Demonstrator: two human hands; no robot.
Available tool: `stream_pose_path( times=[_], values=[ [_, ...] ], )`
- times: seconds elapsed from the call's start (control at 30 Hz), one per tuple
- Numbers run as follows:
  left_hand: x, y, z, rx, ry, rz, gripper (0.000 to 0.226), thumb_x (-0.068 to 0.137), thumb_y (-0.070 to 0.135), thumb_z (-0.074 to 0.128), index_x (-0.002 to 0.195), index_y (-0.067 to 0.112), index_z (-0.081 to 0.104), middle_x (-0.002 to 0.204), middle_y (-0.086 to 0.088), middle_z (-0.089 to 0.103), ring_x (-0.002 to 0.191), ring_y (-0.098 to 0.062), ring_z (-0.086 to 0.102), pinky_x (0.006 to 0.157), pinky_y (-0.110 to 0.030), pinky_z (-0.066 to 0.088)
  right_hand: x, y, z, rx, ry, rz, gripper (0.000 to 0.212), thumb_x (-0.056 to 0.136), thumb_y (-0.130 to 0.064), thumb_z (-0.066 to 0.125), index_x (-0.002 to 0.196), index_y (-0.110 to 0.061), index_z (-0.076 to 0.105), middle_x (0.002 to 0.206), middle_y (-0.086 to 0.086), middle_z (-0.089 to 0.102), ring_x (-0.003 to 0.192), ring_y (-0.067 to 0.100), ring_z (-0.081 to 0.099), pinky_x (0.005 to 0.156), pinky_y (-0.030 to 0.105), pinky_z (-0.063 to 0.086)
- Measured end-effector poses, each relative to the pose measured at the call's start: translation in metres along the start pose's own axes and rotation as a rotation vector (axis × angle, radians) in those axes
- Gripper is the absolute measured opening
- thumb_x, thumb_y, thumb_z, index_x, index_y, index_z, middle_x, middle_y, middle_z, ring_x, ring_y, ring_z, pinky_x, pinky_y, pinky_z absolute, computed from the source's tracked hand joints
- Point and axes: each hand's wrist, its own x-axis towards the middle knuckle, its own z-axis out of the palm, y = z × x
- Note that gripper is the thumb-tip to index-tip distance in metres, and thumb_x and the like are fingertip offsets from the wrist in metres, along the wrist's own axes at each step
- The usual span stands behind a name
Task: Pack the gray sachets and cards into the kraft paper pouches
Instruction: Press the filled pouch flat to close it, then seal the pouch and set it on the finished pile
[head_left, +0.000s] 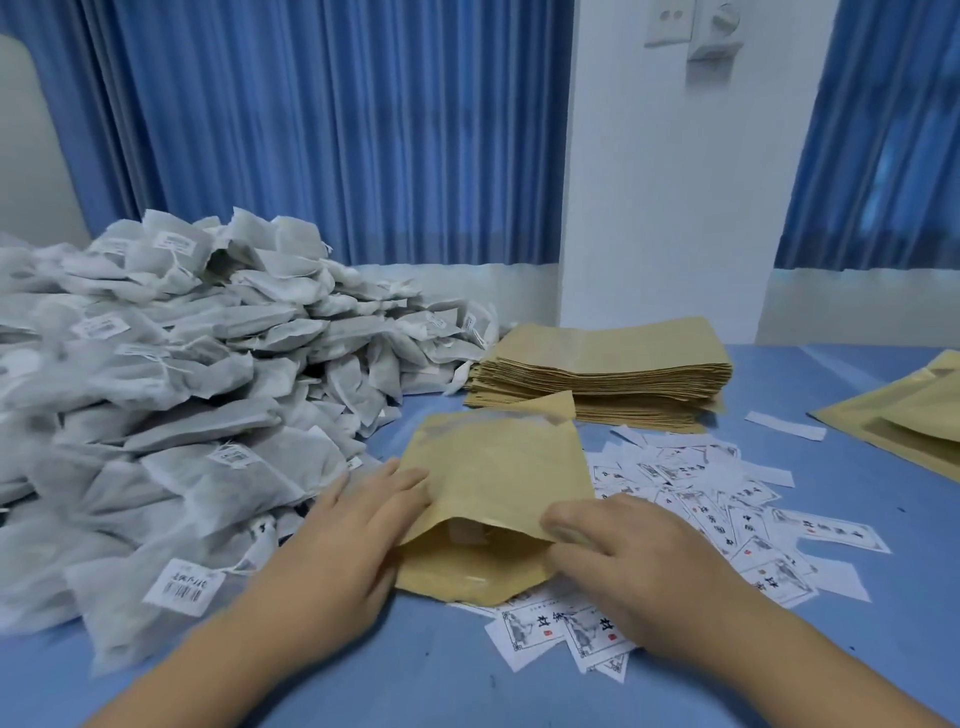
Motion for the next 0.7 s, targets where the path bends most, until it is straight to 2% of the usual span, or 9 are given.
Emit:
stream_pose_path(
  times=[0.07,0.13,0.2,0.27,0.33,0.4,0.47,0.57,0.7],
  values=[
    [0.004,0.003,-0.002,-0.092,-0.023,0.041,0.080,0.069,-0.005,0.062,0.142,0.021,0.043,0.147,0.005,0.042,0.138,-0.021,0.040,0.114,-0.035,0.029,0.002,-0.004,-0.002,0.031,-0.008,0.007,0.028,0.069,-0.008,0.067,0.088,-0.020,0.051,0.099,-0.001,0.060,0.055,0.021,0.045,0.051,0.022,0.032],
    [0.012,0.007,-0.005,-0.148,-0.045,0.080,0.085,0.070,-0.004,0.055,0.147,0.025,0.036,0.152,0.009,0.034,0.140,-0.012,0.034,0.113,-0.022,0.023,0.004,-0.006,-0.004,0.078,-0.005,0.031,0.037,0.064,-0.008,0.070,0.093,-0.019,0.049,0.096,-0.001,0.061,0.051,0.021,0.047,0.044,0.024,0.039],
    [0.019,0.012,-0.007,-0.121,-0.057,0.140,0.083,0.068,-0.004,0.056,0.145,0.023,0.042,0.151,0.004,0.038,0.135,-0.015,0.041,0.109,-0.024,0.032,0.005,-0.008,-0.007,0.114,-0.037,0.019,0.034,0.067,-0.011,0.072,0.098,-0.018,0.060,0.100,-0.003,0.064,0.062,0.019,0.055,0.049,0.025,0.044],
    [0.022,0.015,-0.007,-0.087,-0.065,0.189,0.071,0.068,-0.005,0.061,0.135,0.018,0.053,0.146,-0.003,0.045,0.129,-0.021,0.050,0.102,-0.032,0.043,0.005,-0.008,-0.008,0.143,-0.085,-0.008,0.032,0.073,-0.013,0.070,0.104,-0.016,0.067,0.107,-0.003,0.066,0.082,0.017,0.063,0.063,0.025,0.050],
    [0.021,0.015,-0.002,-0.098,-0.077,0.191,0.060,0.072,-0.005,0.063,0.127,0.017,0.059,0.145,-0.005,0.047,0.133,-0.024,0.047,0.102,-0.040,0.045,0.004,-0.007,-0.008,0.174,-0.127,-0.024,0.034,0.075,-0.013,0.067,0.109,-0.017,0.068,0.111,-0.004,0.067,0.095,0.016,0.065,0.073,0.026,0.053],
    [0.018,0.010,0.007,-0.113,-0.100,0.188,0.051,0.082,0.000,0.058,0.129,0.019,0.059,0.148,-0.001,0.043,0.140,-0.021,0.035,0.110,-0.043,0.036,0.003,-0.006,-0.008,0.218,-0.173,0.001,0.034,0.076,-0.013,0.065,0.109,-0.020,0.070,0.110,-0.006,0.068,0.092,0.016,0.066,0.072,0.030,0.056],
    [0.013,0.004,0.016,-0.158,-0.172,0.180,0.040,0.100,0.020,0.041,0.138,0.024,0.052,0.153,0.006,0.033,0.145,-0.015,0.021,0.118,-0.042,0.017,0.000,-0.005,-0.006,0.244,-0.226,0.030,0.030,0.079,-0.014,0.062,0.106,-0.022,0.072,0.107,-0.008,0.069,0.087,0.017,0.068,0.064,0.033,0.058],
    [0.010,-0.002,0.025,-0.227,-0.432,0.113,0.050,0.101,0.049,0.023,0.150,0.039,0.025,0.156,0.024,0.007,0.143,0.009,-0.007,0.116,-0.015,-0.009,-0.003,-0.001,-0.002,0.312,-0.364,0.114,0.034,0.094,-0.022,0.046,0.123,-0.030,0.062,0.119,-0.014,0.063,0.103,0.015,0.062,0.077,0.035,0.054],
    [0.011,-0.006,0.027,-0.368,-0.517,0.076,0.052,0.094,0.057,0.024,0.146,0.048,0.017,0.151,0.033,0.003,0.138,0.017,-0.010,0.111,-0.006,-0.009,-0.005,0.003,0.005,0.416,-0.392,0.255,0.033,0.100,-0.028,0.041,0.126,-0.036,0.059,0.118,-0.017,0.063,0.106,0.007,0.057,0.087,0.029,0.046]
  ],
)
